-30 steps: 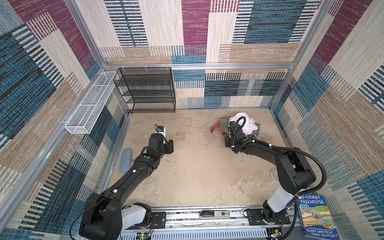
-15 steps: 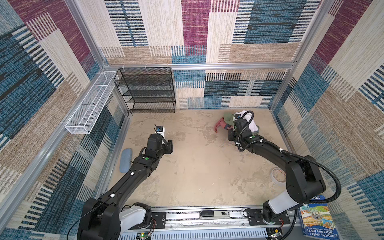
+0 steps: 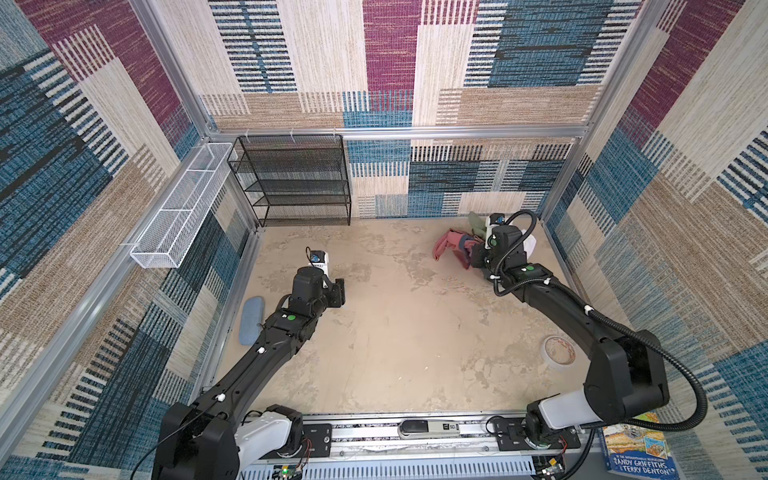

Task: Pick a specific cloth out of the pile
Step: 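Lift the pink shirt out of the pile with the right gripper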

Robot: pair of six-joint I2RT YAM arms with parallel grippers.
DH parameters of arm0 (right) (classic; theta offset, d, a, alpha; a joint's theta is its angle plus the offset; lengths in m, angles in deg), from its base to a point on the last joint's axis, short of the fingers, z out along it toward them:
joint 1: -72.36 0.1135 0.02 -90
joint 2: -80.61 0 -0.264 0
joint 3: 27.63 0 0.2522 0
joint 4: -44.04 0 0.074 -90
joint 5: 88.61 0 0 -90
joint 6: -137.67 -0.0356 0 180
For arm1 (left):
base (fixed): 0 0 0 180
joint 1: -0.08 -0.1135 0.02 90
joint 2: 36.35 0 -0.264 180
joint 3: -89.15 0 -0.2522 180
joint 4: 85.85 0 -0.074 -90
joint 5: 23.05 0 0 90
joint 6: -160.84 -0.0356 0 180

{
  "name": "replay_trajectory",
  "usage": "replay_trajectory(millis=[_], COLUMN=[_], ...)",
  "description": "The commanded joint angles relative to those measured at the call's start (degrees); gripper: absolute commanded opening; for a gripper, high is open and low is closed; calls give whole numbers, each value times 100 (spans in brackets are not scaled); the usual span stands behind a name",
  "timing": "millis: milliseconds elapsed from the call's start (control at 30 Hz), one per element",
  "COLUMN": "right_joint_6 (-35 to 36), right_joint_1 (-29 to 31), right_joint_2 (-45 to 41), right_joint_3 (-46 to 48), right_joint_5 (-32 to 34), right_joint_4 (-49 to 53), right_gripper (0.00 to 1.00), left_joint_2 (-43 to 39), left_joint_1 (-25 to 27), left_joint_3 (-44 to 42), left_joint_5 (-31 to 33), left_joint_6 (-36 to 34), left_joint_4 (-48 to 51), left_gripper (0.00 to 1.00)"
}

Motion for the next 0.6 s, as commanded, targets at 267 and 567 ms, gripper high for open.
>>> replay_trajectory(millis=[267, 567], right_joint_6=[67, 117], right_joint_1=[-145, -163], right_joint_2=[-249, -315], right_joint_3=[-379, -795], right_joint_5=[-358, -487], right_joint_4=[-242, -183], right_gripper=[0, 0], left_joint_2=[-60, -168], left_joint_1=[-11, -7], left_joint_3=[103, 122], left_joint_5=[17, 39], left_joint_6=[-13, 31], left_joint_4=[50, 109], left_gripper=[67, 67])
